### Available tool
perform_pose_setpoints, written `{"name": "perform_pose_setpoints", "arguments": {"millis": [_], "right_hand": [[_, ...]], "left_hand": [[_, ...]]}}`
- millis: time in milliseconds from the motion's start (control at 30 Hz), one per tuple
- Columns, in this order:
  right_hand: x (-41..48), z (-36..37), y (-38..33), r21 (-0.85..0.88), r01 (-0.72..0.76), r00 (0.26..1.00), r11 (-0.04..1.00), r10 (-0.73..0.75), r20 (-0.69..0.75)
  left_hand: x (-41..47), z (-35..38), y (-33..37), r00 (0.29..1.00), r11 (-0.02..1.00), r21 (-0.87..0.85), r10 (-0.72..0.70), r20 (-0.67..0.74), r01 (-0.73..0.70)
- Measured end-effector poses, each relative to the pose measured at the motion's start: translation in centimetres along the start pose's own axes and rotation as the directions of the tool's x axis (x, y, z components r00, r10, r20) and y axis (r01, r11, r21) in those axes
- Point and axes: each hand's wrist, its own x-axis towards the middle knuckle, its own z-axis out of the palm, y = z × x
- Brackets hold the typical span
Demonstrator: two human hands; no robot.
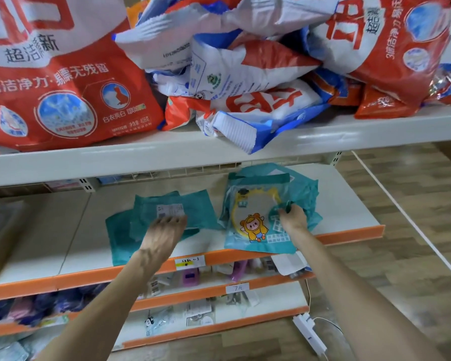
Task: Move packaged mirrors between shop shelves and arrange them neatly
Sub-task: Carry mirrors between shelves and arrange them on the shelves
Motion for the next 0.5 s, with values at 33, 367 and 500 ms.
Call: {"name": "perform_pose_setpoints", "arguments": {"millis": [33, 367, 500], "right_hand": [[-0.2, -0.1, 0.0, 0.006, -0.009, 1.000, 1.000, 0.009, 0.003], [-1.0, -0.1, -0.8, 0.023, -0.029, 1.000, 0.999, 0.029, 0.009], [-0.7, -0.3, -1.0, 0.014, -0.011, 1.000, 1.000, 0.011, 0.010]], "left_hand": [[0.1, -0.8, -0.7, 0.999, 1.000, 0.013, 0.000, -0.032, 0.000], [1.1, -10.4, -5.0, 0.969, 0.959, -0.265, -0.159, -0.191, 0.105], [1.9, -8.2, -3.9, 0.913, 0.846, -0.429, -0.394, -0.104, 0.316]]}}
